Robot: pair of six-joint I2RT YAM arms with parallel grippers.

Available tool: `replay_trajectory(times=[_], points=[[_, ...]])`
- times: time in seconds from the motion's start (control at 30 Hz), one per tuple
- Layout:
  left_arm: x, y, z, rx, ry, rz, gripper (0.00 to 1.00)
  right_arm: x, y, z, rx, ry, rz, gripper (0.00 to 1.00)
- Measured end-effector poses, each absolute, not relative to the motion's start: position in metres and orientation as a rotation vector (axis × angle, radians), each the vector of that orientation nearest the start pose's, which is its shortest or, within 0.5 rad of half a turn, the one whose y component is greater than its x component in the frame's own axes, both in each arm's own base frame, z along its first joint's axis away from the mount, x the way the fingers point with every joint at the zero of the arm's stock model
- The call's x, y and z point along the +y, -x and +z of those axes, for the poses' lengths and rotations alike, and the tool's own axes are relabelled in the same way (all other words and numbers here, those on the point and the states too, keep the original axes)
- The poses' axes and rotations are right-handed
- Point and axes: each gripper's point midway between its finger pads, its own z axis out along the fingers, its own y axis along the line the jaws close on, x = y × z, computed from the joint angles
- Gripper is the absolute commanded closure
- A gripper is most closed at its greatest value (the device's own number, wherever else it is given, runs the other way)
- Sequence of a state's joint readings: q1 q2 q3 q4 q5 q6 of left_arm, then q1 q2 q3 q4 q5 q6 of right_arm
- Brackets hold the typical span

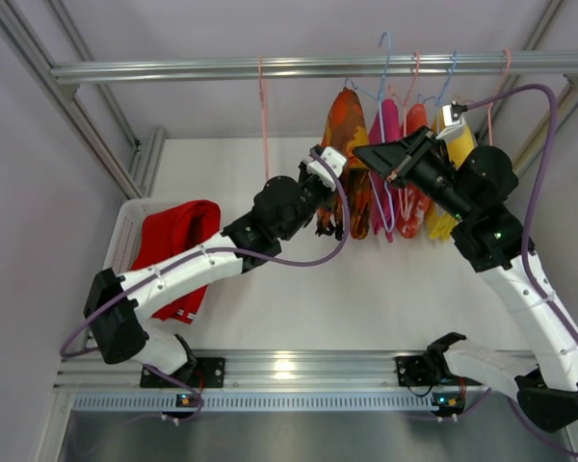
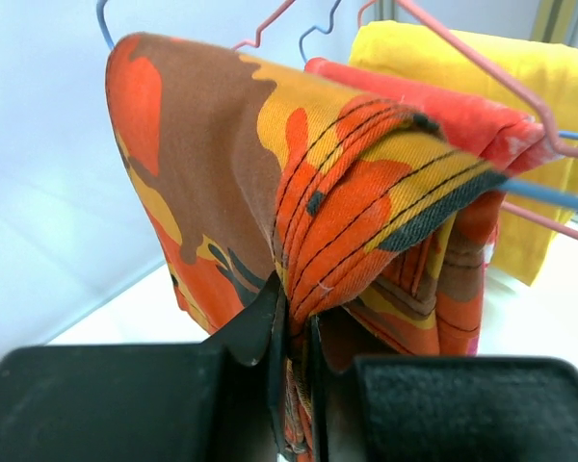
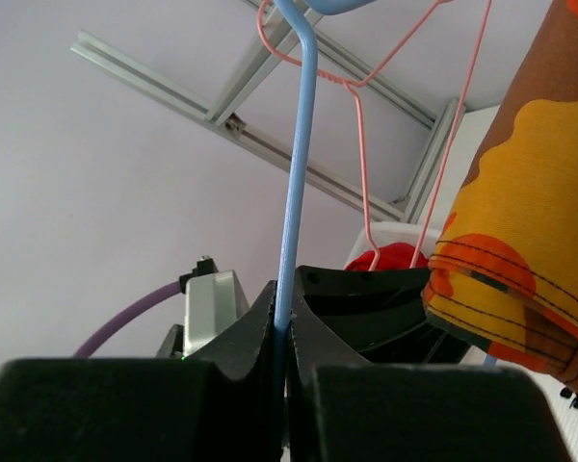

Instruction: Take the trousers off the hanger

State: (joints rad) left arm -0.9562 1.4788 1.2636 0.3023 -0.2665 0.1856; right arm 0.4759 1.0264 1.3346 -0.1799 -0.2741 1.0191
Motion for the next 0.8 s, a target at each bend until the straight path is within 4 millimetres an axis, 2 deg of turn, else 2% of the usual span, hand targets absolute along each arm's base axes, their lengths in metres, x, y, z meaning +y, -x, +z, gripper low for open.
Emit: replay_trajectory(times=[0.2,0.5,0.63,0.8], points=[[-0.371,-0.322,0.387,1.352,-0.640,-0.453,1.00,0.226,-0.263,0.463,1.610,-0.159,1.359,1.00],[-0.361,-0.303,0.453,1.298,-0.610,-0.543,1.00,0.225,-0.263,0.445,1.601,-0.106,1.312,1.00],[-0.349,-0.292,0.477,1.274,-0.598,-0.563,1.00,0.224,-0.259,0.445,1.579,-0.076,1.305,1.00],[-0.338,-0.285,0.491,1.256,-0.602,-0.554,1.00,0.224,-0.254,0.450,1.546,-0.027,1.293,1.00]])
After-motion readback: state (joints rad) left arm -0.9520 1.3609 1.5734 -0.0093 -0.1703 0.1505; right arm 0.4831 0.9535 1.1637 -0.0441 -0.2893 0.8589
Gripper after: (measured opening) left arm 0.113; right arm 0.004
